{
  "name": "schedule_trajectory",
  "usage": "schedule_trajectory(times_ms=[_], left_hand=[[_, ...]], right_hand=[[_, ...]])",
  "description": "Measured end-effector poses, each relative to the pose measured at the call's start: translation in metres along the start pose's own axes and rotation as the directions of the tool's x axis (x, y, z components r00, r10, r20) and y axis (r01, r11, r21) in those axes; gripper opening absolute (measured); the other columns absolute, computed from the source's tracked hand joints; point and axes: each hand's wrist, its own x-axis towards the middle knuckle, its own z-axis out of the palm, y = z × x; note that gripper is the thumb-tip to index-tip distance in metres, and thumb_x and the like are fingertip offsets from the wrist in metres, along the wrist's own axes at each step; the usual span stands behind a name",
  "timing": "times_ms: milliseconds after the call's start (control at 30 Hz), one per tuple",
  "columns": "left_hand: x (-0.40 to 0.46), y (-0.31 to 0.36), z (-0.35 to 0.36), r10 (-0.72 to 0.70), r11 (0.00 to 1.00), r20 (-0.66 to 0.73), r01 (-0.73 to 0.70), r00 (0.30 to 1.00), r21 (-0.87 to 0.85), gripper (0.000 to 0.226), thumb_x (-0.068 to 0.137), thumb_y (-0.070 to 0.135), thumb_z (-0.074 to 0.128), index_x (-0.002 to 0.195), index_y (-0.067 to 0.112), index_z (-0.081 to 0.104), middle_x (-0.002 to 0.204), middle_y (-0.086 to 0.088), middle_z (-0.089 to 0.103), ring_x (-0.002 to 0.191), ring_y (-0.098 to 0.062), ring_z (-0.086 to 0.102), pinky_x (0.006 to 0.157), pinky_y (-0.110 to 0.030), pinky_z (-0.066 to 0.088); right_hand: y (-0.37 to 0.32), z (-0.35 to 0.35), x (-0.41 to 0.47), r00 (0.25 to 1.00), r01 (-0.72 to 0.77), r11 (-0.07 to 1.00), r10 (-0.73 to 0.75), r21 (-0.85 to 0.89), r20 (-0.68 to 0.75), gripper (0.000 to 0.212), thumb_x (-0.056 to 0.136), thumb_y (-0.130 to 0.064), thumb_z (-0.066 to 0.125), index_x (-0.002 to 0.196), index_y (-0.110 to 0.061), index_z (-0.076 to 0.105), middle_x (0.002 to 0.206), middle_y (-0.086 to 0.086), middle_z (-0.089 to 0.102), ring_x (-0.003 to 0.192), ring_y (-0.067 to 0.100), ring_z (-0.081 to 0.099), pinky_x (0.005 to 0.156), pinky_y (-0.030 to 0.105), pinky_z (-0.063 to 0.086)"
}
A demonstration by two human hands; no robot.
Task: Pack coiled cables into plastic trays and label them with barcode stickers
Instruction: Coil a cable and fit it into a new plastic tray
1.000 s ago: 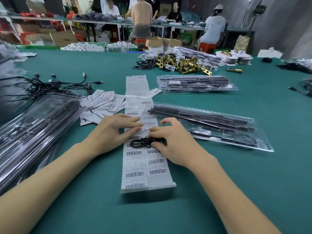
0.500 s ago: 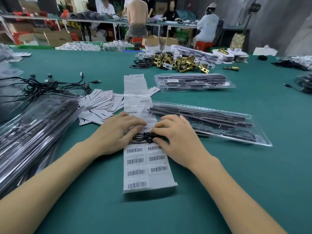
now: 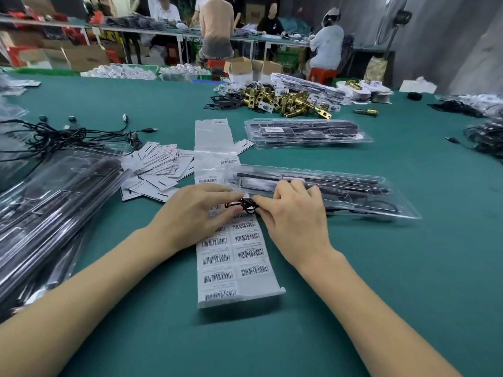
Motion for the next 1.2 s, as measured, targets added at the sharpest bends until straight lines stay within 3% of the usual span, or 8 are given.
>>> schedule_trajectory(times_ms=[100,167,367,467,600,800,967,1200], left_hand=[[0.000,0.006,0.004,0.042,0.997,0.011,-0.042,0.999,0.060,0.043,0.090,0.038,0.071,0.131,0.027,0.066,0.104,0.004,0.076,0.080,-0.021,0.073,0.061,-0.030,0.055],[0.004,0.008,0.005,0.065,0.996,0.021,-0.066,0.998,0.063,0.040,0.090,0.037,0.072,0.129,0.030,0.067,0.097,0.005,0.077,0.070,-0.020,0.071,0.055,-0.029,0.052],[0.016,0.007,0.006,0.061,0.988,0.063,-0.069,0.996,0.140,0.026,0.096,0.038,0.062,0.119,0.031,0.073,0.093,0.000,0.078,0.071,-0.026,0.072,0.058,-0.035,0.055],[0.019,0.009,0.006,0.039,0.988,0.089,-0.051,0.995,0.145,0.025,0.098,0.037,0.058,0.114,0.028,0.074,0.093,-0.001,0.078,0.077,-0.028,0.071,0.062,-0.039,0.056],[0.026,0.012,0.004,0.022,0.990,0.166,-0.044,0.986,0.132,0.024,0.099,0.038,0.054,0.108,0.028,0.074,0.094,0.007,0.075,0.083,-0.021,0.066,0.068,-0.037,0.053],[0.029,0.014,0.003,-0.029,0.999,0.213,0.019,0.977,0.049,0.026,0.098,0.039,0.057,0.118,0.032,0.072,0.102,0.002,0.068,0.099,-0.015,0.060,0.082,-0.039,0.052],[0.035,0.024,0.012,-0.012,0.994,0.197,-0.010,0.980,0.109,0.022,0.099,0.026,0.058,0.112,0.019,0.074,0.091,-0.005,0.073,0.086,-0.028,0.064,0.075,-0.042,0.051],[0.040,0.028,0.019,-0.069,0.981,0.262,0.017,0.963,0.196,0.028,0.102,0.021,0.048,0.117,0.015,0.070,0.104,-0.005,0.074,0.097,-0.029,0.065,0.083,-0.042,0.050]], right_hand=[[-0.003,-0.003,0.000,0.998,-0.052,0.997,0.054,-0.050,0.037,0.020,0.102,-0.036,0.053,0.096,-0.034,0.072,0.077,-0.006,0.063,0.080,0.022,0.057,0.067,0.033,0.031],[-0.003,-0.002,-0.001,0.994,-0.077,0.997,0.078,-0.021,0.078,0.020,0.104,-0.033,0.049,0.107,-0.034,0.069,0.082,-0.006,0.065,0.082,0.021,0.057,0.066,0.032,0.028],[0.006,-0.004,-0.012,0.980,-0.057,0.986,0.025,0.159,0.199,0.042,0.103,-0.022,0.046,0.145,-0.023,0.048,0.109,0.000,0.057,0.102,0.022,0.053,0.067,0.031,0.039],[0.019,-0.010,-0.029,0.987,-0.095,0.973,0.065,0.210,0.146,0.041,0.095,-0.021,0.060,0.135,-0.013,0.061,0.118,0.004,0.062,0.110,0.027,0.056,0.084,0.040,0.051],[0.022,-0.006,-0.038,0.964,-0.134,0.967,0.077,0.215,0.256,0.045,0.099,-0.036,0.052,0.139,-0.015,0.055,0.141,-0.004,0.056,0.132,0.017,0.045,0.107,0.030,0.037],[0.021,-0.002,-0.037,0.960,-0.142,0.961,0.074,0.239,0.270,0.045,0.102,-0.041,0.045,0.142,-0.020,0.050,0.146,-0.012,0.050,0.138,0.009,0.038,0.108,0.025,0.036],[0.021,-0.004,-0.036,0.958,-0.186,0.949,0.117,0.254,0.263,0.043,0.101,-0.042,0.046,0.138,-0.022,0.056,0.145,-0.010,0.051,0.132,0.013,0.044,0.104,0.028,0.040],[0.022,-0.003,-0.029,0.957,-0.170,0.958,0.104,0.233,0.270,0.028,0.101,-0.035,0.046,0.120,-0.018,0.059,0.115,-0.006,0.064,0.106,0.021,0.050,0.086,0.031,0.040]])
